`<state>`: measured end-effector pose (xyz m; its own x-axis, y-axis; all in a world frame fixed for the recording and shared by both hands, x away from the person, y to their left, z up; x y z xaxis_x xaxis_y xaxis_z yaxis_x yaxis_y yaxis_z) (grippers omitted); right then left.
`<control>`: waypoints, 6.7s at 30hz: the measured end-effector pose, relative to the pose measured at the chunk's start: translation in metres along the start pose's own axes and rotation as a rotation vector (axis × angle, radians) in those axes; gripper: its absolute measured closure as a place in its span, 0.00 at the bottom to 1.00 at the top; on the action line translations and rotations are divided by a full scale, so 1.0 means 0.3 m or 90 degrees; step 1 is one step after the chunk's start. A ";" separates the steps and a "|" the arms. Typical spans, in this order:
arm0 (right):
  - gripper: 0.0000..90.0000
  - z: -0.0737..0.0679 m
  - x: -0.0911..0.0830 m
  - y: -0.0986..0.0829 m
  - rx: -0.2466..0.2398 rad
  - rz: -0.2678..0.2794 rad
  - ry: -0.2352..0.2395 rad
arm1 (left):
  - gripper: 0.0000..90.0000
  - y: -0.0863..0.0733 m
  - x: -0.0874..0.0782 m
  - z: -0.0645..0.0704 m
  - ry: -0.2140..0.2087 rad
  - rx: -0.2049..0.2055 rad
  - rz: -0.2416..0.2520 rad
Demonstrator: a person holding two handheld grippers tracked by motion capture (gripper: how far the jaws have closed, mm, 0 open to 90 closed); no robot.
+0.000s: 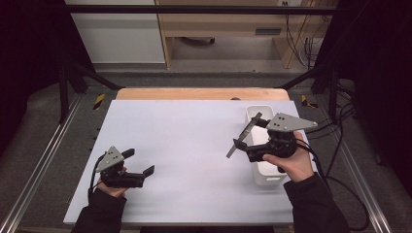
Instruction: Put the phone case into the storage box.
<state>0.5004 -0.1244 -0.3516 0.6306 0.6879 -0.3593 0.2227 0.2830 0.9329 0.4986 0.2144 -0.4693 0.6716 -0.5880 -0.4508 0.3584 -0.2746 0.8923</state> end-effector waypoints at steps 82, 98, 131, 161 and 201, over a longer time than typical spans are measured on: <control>0.13 0.534 0.144 0.001 0.155 -0.067 -0.321 | 0.00 -0.072 0.006 -0.069 0.040 0.012 -0.003; 0.13 0.593 0.215 -0.070 0.180 -0.095 -0.342 | 0.00 -0.074 0.011 -0.065 0.039 0.020 -0.007; 0.13 0.647 0.334 -0.216 0.211 -0.161 -0.372 | 0.00 -0.082 0.023 -0.059 0.037 0.030 -0.018; 0.12 0.652 0.372 -0.278 0.218 -0.175 -0.372 | 0.00 -0.086 0.027 -0.058 0.038 0.037 -0.023; 0.01 0.483 0.243 -0.162 0.152 -0.083 -0.226 | 0.00 -0.083 0.027 -0.051 0.030 0.033 -0.020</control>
<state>0.6434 -0.1849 -0.4193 0.7925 0.3736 -0.4820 0.4565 0.1607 0.8751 0.5050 0.2283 -0.4956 0.6910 -0.5421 -0.4782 0.3464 -0.3324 0.8772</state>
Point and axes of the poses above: each handheld gripper's, and its own axes: x roughly forward along the jaws, y roughly out of its top, z roughly to its right, the point moved 9 cm from there along x, roughly forward along the jaws, and after that the axes turned 4 degrees about -z, right-handed, at the moved point
